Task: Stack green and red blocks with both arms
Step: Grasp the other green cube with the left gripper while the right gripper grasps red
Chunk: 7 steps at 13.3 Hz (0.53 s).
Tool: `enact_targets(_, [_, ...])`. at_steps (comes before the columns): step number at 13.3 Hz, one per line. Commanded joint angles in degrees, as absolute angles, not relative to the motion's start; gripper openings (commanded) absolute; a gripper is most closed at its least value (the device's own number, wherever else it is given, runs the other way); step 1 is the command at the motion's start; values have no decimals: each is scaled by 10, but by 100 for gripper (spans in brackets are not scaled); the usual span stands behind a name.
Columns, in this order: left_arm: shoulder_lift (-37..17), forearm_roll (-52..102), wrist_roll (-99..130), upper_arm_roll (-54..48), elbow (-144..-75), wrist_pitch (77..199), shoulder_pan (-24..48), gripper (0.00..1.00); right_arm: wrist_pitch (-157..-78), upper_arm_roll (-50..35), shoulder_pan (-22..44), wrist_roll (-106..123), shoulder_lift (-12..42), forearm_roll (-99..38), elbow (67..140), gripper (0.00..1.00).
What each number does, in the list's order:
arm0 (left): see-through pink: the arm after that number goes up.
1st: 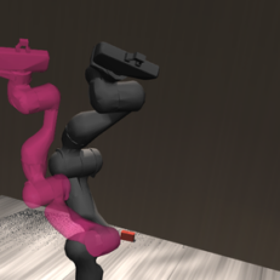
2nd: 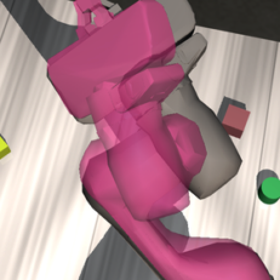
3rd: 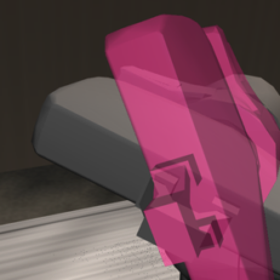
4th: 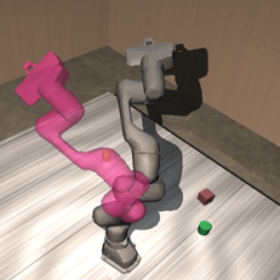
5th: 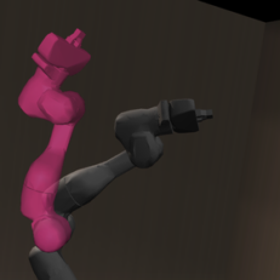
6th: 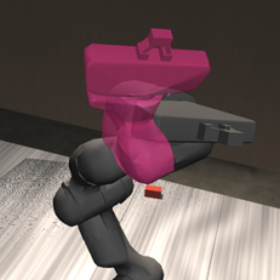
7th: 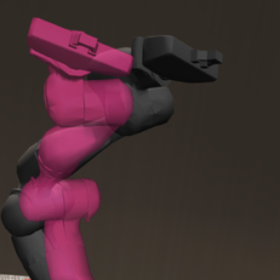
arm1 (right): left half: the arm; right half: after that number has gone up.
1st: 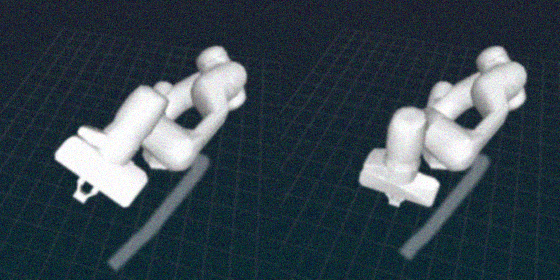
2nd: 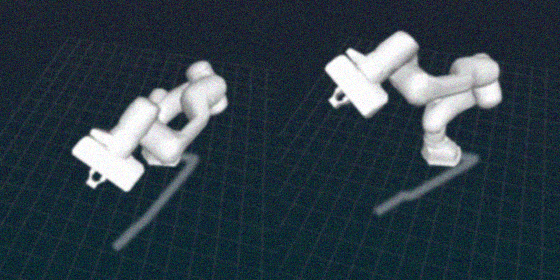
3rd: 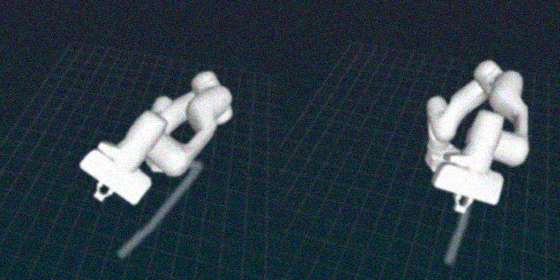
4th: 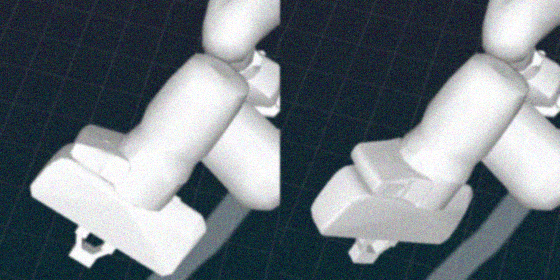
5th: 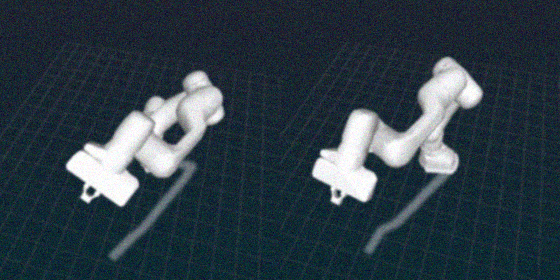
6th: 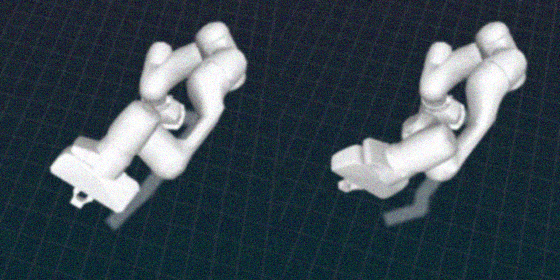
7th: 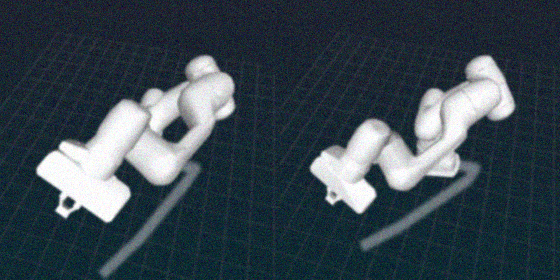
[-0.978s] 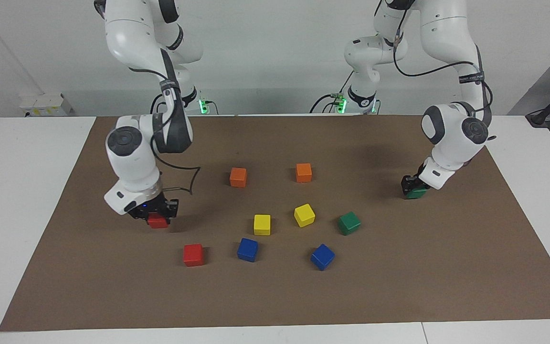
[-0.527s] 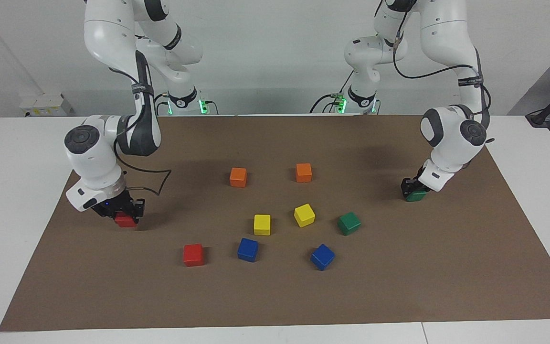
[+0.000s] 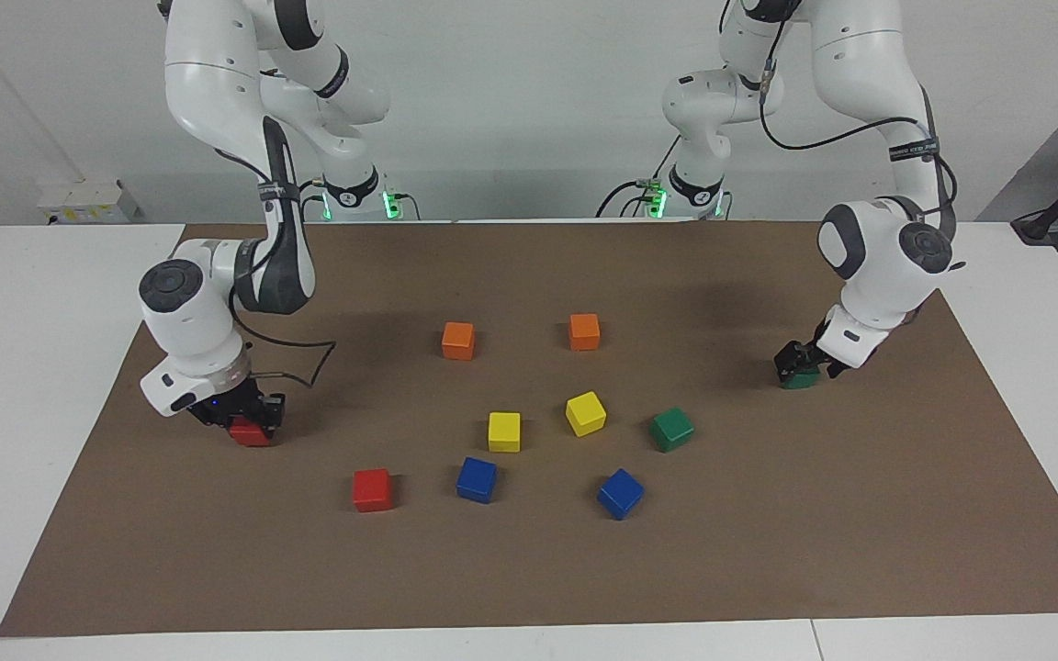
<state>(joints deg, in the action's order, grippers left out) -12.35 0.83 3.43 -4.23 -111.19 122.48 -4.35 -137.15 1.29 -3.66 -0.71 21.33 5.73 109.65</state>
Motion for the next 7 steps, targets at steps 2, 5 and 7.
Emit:
enact_targets(2, [-164,3,241,-40,-1032,1194,52,100,-1424,6,-42,-15,215,30,1119,0])
enact_targets(5, [-290,-1,410,-39,-856,1148,123,100,-1426,6,-40,-15,220,30,1118,0])
enact_targets(7, [-312,-5,443,-39,-841,1157,134,100,-1426,6,-37,-18,220,30,1118,77])
